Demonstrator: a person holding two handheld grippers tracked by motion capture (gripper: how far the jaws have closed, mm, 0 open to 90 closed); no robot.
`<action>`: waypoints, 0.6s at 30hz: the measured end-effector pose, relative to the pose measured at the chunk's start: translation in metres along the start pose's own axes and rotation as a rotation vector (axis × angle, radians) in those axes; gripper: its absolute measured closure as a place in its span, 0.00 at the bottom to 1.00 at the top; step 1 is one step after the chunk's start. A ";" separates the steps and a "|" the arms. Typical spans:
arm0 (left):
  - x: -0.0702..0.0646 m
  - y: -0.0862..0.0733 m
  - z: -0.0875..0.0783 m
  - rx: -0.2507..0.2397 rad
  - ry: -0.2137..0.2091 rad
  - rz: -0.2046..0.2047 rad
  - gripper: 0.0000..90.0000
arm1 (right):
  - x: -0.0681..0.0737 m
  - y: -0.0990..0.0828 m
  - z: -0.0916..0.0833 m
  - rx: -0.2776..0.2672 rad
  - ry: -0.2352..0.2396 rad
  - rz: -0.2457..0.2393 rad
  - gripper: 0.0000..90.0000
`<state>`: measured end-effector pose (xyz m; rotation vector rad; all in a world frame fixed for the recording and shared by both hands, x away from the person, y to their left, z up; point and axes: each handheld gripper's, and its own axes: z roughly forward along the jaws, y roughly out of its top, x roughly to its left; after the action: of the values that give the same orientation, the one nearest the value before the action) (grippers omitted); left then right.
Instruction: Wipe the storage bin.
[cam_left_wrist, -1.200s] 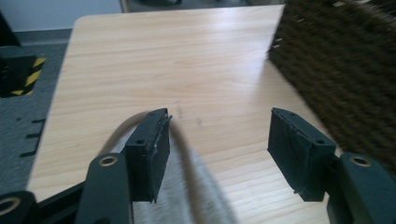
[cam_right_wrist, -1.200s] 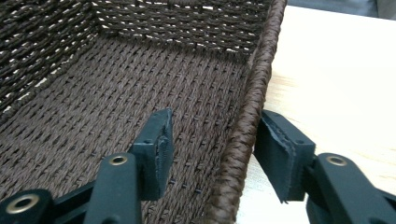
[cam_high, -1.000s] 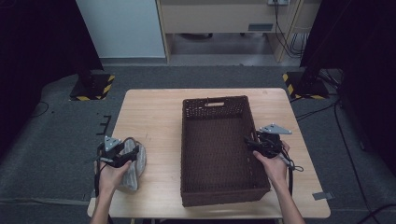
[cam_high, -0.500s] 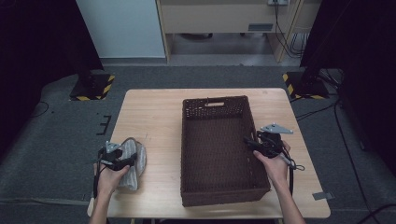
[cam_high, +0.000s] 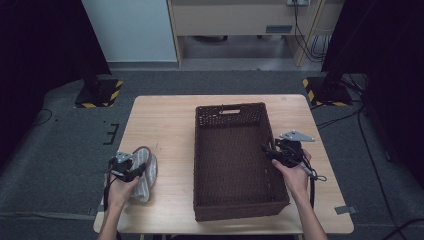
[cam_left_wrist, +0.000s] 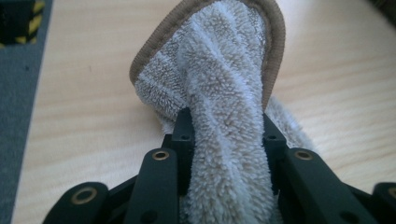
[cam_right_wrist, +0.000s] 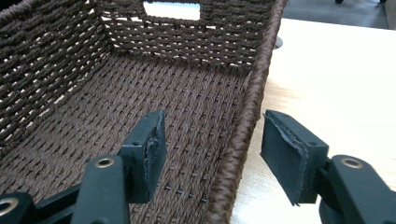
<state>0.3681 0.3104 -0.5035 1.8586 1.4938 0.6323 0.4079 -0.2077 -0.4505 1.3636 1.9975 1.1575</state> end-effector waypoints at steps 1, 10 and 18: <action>-0.002 0.004 -0.004 -0.029 -0.004 -0.003 0.75 | -0.001 0.002 -0.001 -0.004 0.000 0.000 0.46; -0.015 0.023 -0.020 -0.139 -0.057 -0.025 0.74 | -0.008 0.004 -0.006 0.008 0.022 0.022 0.52; -0.027 0.043 -0.026 -0.206 -0.096 -0.006 0.74 | -0.010 0.005 -0.009 0.016 0.036 0.010 0.58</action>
<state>0.3714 0.2833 -0.4534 1.7023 1.3209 0.6588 0.4078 -0.2196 -0.4423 1.3720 2.0315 1.1807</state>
